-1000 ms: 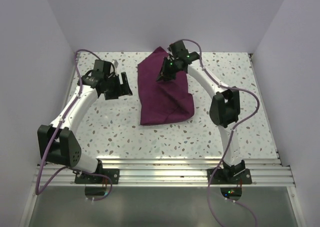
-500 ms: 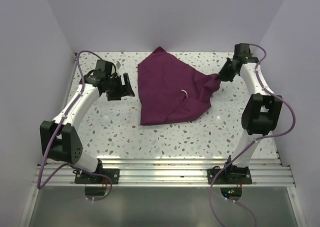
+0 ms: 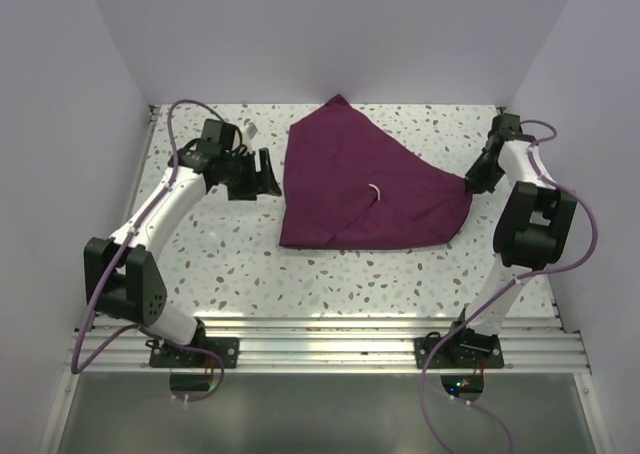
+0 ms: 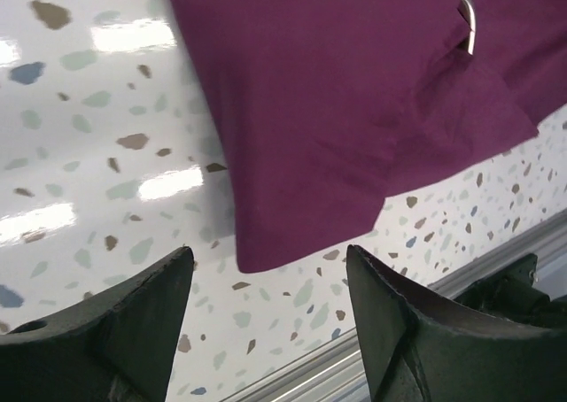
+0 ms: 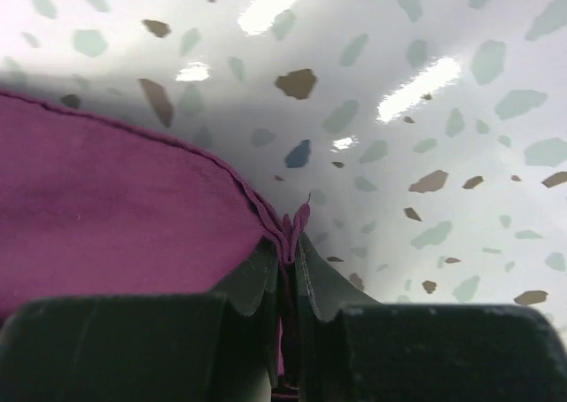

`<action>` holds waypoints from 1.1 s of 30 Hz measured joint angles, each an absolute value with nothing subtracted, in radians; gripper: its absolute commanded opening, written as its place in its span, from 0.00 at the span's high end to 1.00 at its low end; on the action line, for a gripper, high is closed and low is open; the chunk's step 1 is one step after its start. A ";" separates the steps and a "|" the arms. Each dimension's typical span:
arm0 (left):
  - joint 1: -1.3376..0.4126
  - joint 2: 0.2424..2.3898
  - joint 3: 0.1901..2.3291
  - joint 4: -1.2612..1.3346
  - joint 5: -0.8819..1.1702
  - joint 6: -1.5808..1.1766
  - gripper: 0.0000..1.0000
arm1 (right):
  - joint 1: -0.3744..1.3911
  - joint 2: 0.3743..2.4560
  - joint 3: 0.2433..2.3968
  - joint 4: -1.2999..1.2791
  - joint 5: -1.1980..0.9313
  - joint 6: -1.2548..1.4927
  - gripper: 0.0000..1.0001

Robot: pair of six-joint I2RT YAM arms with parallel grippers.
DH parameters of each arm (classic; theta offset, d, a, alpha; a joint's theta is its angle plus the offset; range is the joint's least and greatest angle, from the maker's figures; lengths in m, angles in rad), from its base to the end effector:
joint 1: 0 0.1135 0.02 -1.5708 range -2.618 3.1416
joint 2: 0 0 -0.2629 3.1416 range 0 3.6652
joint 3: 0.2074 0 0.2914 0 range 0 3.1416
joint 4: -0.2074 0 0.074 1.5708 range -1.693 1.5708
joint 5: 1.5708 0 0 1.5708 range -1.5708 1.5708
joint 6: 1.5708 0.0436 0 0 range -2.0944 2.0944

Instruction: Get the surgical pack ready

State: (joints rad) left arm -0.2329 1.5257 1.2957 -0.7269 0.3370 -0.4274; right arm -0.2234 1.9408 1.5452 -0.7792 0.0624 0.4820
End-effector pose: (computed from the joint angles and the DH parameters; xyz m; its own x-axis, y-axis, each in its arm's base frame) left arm 0.3526 -0.0985 0.2754 -0.8909 -0.1907 -0.4122 0.0372 0.8739 -0.4848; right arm 0.4350 -0.1016 0.1957 -0.6838 0.6298 -0.3685 0.6338 0.7629 0.1278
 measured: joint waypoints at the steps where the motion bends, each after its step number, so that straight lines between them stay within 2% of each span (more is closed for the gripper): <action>1: -0.255 1.531 1.301 -0.723 0.340 -0.426 0.28 | -0.231 1.944 1.542 -0.786 0.064 0.477 0.91; 3: -0.312 1.551 1.318 -0.712 0.353 -0.427 0.31 | -0.243 1.955 1.541 -0.797 0.066 0.470 0.86; 4: -0.343 1.568 1.332 -0.707 0.361 -0.427 0.34 | -0.245 1.962 1.541 -0.799 0.066 0.467 0.77; 6: -0.403 1.608 1.366 -0.694 0.378 -0.432 0.35 | -0.249 1.976 1.536 -0.800 0.070 0.459 0.65; 9: -0.485 1.668 1.412 -0.665 0.393 -0.444 0.47 | -0.254 1.977 1.493 -0.801 0.079 0.446 0.45; 10: -0.509 1.687 1.428 -0.657 0.398 -0.449 0.58 | -0.257 1.977 1.475 -0.800 0.080 0.443 0.38; 11: -0.540 1.712 1.449 -0.649 0.406 -0.457 0.64 | -0.259 1.977 1.459 -0.802 0.080 0.440 0.35; 12: -0.564 1.734 1.468 -0.641 0.413 -0.461 0.74 | -0.262 1.977 1.448 -0.809 0.080 0.438 0.33; 15: -0.630 1.798 1.520 -0.610 0.426 -0.479 0.92 | -0.275 1.976 1.450 -0.833 0.080 0.437 0.31; 17: -0.675 1.853 1.564 -0.603 0.431 -0.489 1.00 | -0.286 1.975 1.459 -0.837 0.079 0.437 0.31; 26: -0.857 2.214 1.979 -0.691 0.325 -0.524 1.00 | -0.313 1.952 1.464 -0.845 0.056 0.437 0.31; 33: -0.934 2.288 2.054 -0.741 0.231 -0.566 1.00 | -0.315 1.948 1.464 -0.844 0.030 0.437 0.32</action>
